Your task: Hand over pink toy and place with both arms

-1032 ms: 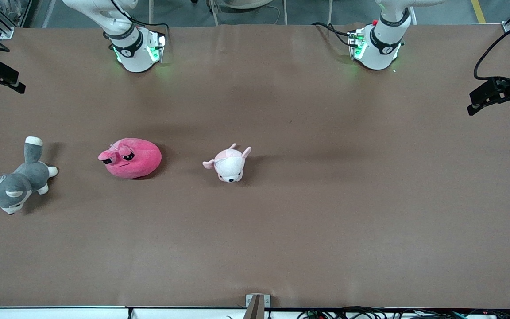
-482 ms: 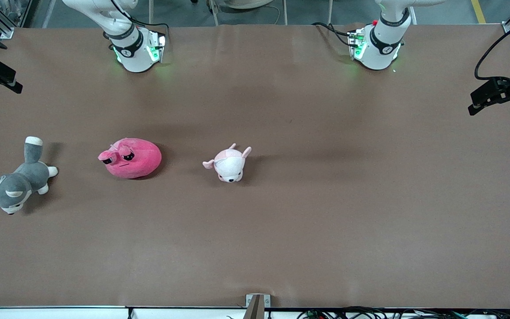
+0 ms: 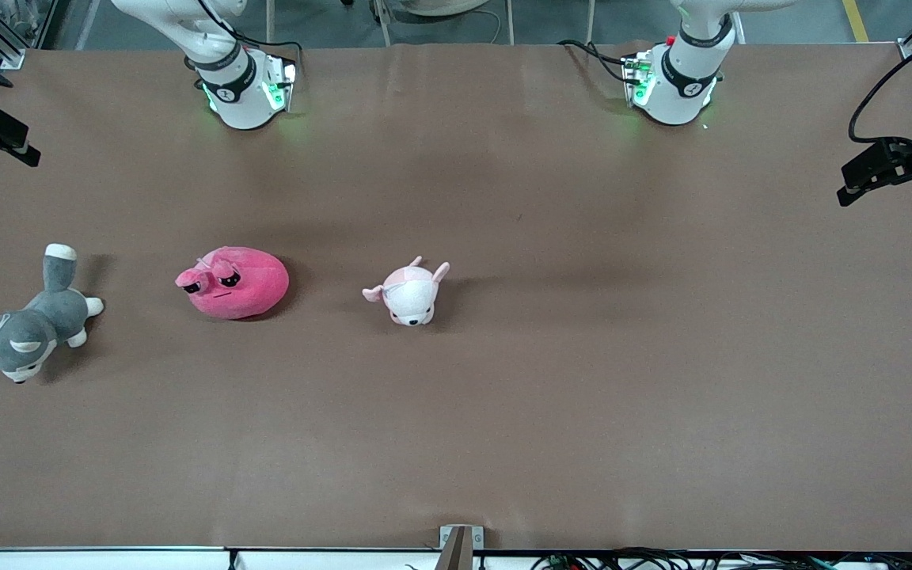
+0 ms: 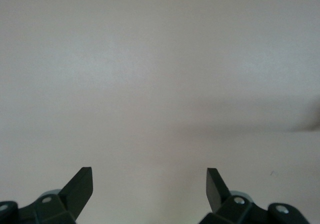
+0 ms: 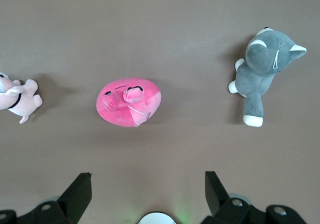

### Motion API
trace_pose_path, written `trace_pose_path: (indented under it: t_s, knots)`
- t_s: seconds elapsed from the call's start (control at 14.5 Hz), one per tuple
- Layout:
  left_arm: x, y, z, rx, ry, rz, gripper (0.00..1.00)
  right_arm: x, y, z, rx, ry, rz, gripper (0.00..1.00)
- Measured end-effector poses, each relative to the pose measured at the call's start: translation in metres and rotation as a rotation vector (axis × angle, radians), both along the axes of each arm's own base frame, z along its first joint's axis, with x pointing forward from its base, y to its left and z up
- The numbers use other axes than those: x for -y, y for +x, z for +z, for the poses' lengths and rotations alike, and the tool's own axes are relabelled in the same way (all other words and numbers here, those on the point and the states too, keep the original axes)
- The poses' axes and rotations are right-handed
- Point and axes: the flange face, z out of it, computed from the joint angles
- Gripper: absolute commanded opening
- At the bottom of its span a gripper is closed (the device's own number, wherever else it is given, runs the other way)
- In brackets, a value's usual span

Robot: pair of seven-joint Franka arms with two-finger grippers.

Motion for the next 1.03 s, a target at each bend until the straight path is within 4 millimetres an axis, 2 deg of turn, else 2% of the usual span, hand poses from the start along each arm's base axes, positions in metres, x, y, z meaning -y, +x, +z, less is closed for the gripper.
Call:
trace_pose_path:
  t_s: [0.48,1.03]
  knots:
    - [0.0000,0.0000,0.0000,0.000,0.000,0.000,1.00,-0.0059,0.0001,-0.0003,-0.004,-0.009,0.017,1.00]
    - [0.0000,0.0000,0.0000,0.000,0.000,0.000,1.00,-0.0038,-0.0016,-0.0015,-0.018,-0.009,0.013,1.00]
